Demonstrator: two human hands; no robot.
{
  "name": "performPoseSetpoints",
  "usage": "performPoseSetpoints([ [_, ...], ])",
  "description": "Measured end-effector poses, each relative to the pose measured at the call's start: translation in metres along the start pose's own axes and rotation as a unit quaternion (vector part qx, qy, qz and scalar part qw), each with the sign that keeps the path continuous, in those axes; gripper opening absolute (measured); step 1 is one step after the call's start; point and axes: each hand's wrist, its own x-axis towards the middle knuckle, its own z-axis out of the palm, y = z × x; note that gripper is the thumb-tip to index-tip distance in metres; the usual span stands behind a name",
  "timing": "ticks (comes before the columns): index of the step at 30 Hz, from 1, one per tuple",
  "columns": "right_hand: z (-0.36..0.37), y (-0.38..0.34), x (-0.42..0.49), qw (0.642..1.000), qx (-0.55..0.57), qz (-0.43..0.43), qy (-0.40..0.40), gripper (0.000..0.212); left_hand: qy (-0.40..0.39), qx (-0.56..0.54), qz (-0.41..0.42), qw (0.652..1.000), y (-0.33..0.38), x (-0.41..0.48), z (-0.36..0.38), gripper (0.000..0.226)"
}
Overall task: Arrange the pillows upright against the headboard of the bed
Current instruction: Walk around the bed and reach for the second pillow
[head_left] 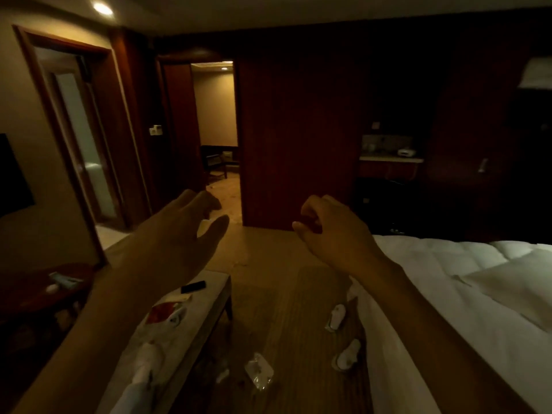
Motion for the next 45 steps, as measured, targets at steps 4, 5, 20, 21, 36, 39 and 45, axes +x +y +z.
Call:
performPoseSetpoints([
  [4,0.02,0.011,0.031,0.999,-0.011,0.047,0.022,0.024,-0.005,-0.028,0.057,0.998,-0.044,0.055,0.03,0.041],
  [5,0.023,0.012,0.039,0.998,-0.012,0.062,0.028,0.023,-0.013,-0.04,0.066,0.997,-0.054,0.069,0.037,0.038],
  [20,0.025,0.067,0.085,0.966,-0.111,0.201,0.122,0.025,-0.08,-0.171,0.203,0.961,-0.041,0.222,0.142,0.024],
  [21,0.026,0.077,0.089,0.963,-0.112,0.21,0.126,0.026,-0.083,-0.172,0.207,0.96,-0.036,0.231,0.152,0.023],
  [36,0.026,0.292,0.237,0.97,-0.119,0.174,0.124,0.019,-0.036,-0.152,0.209,0.965,0.044,0.417,0.307,0.028],
  [39,0.02,0.331,0.268,0.972,-0.119,0.171,0.11,0.026,-0.022,-0.153,0.198,0.968,0.056,0.455,0.328,0.028],
  [45,0.027,0.396,0.331,0.973,-0.12,0.177,0.087,0.034,-0.033,-0.131,0.186,0.973,0.068,0.522,0.374,0.034],
])
